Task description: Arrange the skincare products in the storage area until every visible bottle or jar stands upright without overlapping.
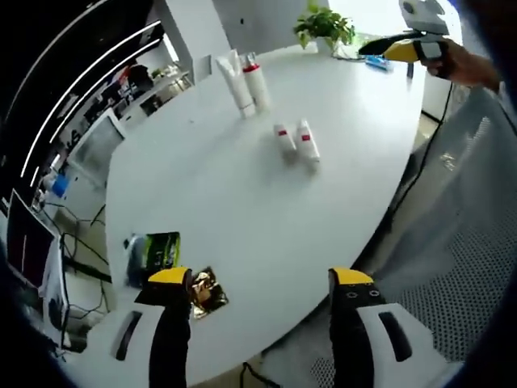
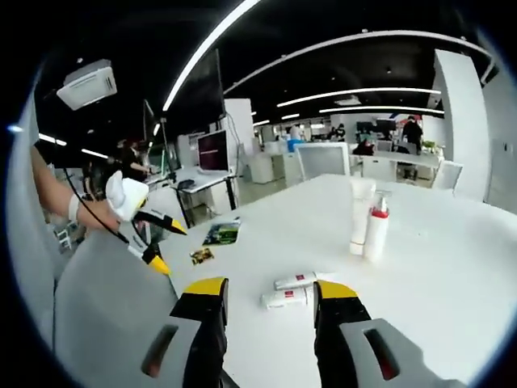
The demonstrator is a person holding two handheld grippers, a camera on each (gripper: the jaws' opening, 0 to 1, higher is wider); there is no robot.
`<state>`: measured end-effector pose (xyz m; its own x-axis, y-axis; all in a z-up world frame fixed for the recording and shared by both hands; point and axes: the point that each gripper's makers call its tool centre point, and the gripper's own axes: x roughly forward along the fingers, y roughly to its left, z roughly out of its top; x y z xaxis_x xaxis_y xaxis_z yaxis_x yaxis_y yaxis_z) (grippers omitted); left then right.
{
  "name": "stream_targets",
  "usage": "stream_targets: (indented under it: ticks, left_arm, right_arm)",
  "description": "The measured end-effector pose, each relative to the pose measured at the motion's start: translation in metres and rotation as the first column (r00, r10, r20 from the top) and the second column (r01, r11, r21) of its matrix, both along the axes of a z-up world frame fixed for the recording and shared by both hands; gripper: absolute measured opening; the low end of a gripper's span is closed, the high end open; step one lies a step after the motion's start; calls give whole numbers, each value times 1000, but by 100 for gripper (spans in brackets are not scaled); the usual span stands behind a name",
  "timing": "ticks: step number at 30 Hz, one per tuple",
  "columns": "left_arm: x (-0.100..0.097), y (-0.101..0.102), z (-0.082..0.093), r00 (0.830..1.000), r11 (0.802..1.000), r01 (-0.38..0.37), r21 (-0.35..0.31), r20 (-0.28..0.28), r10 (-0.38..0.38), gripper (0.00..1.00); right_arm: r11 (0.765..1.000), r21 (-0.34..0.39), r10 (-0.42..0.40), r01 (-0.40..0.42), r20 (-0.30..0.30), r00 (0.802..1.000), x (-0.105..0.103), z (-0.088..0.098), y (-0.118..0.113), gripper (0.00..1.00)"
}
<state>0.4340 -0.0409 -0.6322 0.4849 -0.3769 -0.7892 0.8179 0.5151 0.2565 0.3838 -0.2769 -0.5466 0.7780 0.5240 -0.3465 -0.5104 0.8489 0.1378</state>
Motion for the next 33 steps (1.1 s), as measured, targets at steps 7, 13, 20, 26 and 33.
stream_targets:
  ticks: [7,13,20,26,33]
  left_arm:
    - [28,-72,23,1000,965,-16,-263,-13,13,67]
    - [57,-99,28,994,933,-108,-344,-39,101,68]
    - [73,-131,0,991,950,-101,-297,-112,70,75]
    - [77,-156,-23,987,966,-41,-257,-163,-1,69]
    - [98,-170,-41,979,977,-32,-209,-204,-12,49]
  right_arm:
    - [997,10,76,-77,33,997,-19,7,34,32]
    - [992,-19,128,-127,42,991,-24,11,46,32]
    - [990,-90,109,-107,18,994,-26,-3,51,28]
    - [990,-124,52,-59,-58,997,-24,-18,36,28]
    - [985,-173,14,-27,-79,997,-23,-26,26,28]
